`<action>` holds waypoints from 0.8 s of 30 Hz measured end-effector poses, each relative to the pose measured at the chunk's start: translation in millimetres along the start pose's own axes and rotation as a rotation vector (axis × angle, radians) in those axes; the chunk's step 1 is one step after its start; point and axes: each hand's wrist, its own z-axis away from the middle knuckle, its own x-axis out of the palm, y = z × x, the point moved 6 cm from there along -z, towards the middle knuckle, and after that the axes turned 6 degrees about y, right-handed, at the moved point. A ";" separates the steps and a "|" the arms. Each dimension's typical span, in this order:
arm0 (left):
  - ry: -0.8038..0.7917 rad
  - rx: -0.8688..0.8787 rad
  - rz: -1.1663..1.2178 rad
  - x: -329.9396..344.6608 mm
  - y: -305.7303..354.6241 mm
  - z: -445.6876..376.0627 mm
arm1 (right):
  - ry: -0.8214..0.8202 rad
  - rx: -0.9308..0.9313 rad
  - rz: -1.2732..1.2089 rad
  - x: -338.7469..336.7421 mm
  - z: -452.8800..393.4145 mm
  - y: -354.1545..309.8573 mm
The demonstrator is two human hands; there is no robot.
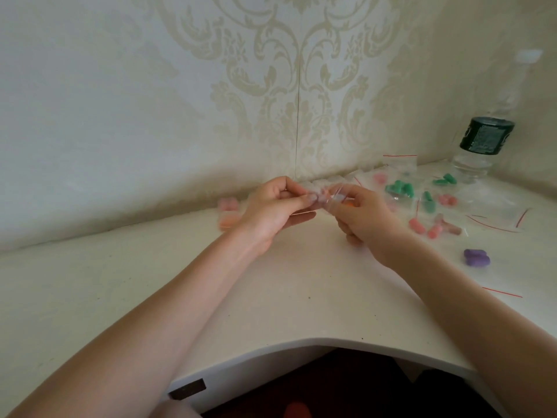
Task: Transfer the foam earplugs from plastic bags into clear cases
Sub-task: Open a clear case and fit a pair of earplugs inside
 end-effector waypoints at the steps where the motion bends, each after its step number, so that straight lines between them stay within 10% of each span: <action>1: 0.026 0.005 0.010 -0.8 1.0 0.0 | 0.013 0.030 -0.051 -1.5 -0.7 0.4; 8: 0.622 0.128 -0.166 -69.0 30.2 -10.0 | 0.182 0.119 -0.205 -23.2 -6.2 4.4; 24: 0.630 0.509 -0.998 -61.4 41.7 0.8 | 0.110 -0.177 0.832 -17.4 -21.1 -4.7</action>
